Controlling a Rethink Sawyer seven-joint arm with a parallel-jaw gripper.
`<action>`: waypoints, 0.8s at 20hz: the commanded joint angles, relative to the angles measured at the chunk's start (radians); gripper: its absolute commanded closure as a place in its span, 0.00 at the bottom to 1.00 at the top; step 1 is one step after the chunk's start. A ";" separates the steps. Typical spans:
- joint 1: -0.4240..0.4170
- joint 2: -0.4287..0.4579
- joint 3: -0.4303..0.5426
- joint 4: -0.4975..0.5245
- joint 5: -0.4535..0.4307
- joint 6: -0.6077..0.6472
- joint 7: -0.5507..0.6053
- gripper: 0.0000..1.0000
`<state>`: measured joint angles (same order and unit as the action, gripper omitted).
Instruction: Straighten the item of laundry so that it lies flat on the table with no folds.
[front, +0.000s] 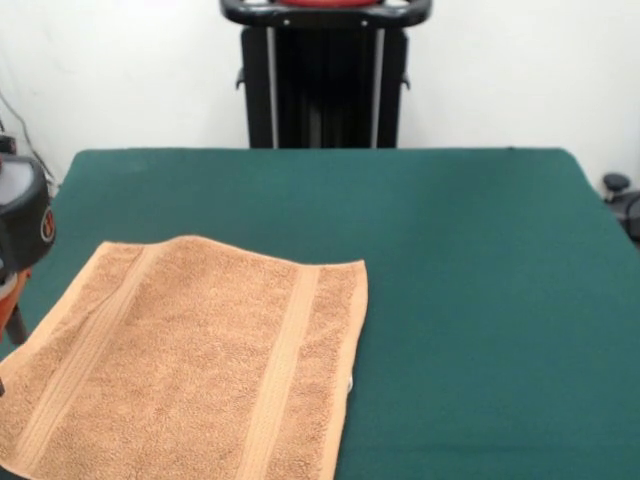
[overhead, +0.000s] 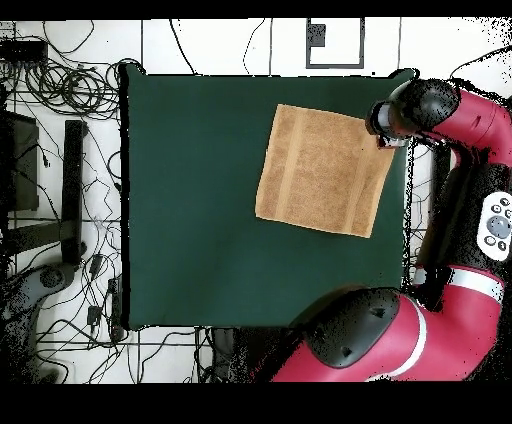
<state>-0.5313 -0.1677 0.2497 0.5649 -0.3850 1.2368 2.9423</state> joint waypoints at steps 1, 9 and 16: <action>0.055 -0.017 0.044 0.070 0.006 0.118 -0.301 0.00; 0.082 -0.045 0.026 0.113 0.018 0.127 -0.201 0.00; 0.106 -0.070 0.004 0.195 0.042 0.062 -0.100 0.00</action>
<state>-0.4964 -0.2289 0.2466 0.5774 -0.3693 1.2643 2.9423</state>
